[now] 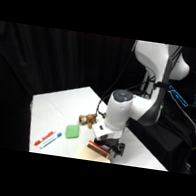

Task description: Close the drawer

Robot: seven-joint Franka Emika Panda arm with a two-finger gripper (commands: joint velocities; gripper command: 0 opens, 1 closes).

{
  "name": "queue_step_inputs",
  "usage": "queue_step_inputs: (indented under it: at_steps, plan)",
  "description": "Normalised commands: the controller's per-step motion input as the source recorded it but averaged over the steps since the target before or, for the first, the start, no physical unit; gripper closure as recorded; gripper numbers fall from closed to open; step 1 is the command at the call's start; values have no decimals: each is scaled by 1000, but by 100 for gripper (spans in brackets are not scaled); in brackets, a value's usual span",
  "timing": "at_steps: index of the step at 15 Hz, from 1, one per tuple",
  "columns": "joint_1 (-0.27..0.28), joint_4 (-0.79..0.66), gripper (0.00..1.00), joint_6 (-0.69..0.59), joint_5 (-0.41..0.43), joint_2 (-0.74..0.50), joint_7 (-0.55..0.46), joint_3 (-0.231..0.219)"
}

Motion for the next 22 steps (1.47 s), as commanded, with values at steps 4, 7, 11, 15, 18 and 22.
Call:
queue_step_inputs:
  at_steps: [4,7,11,15,18,22]
  plan:
    - [106,465,0,-259,-152,186,118,-50]
    - [95,426,0,-253,-142,159,116,-36]
    - [106,224,0,-383,-124,-11,196,-50]
    - [47,-38,0,-304,-101,-235,176,-31]
    - [19,-201,0,-188,-101,-374,167,-22]
    - [-71,-263,0,-160,-33,-448,67,12]
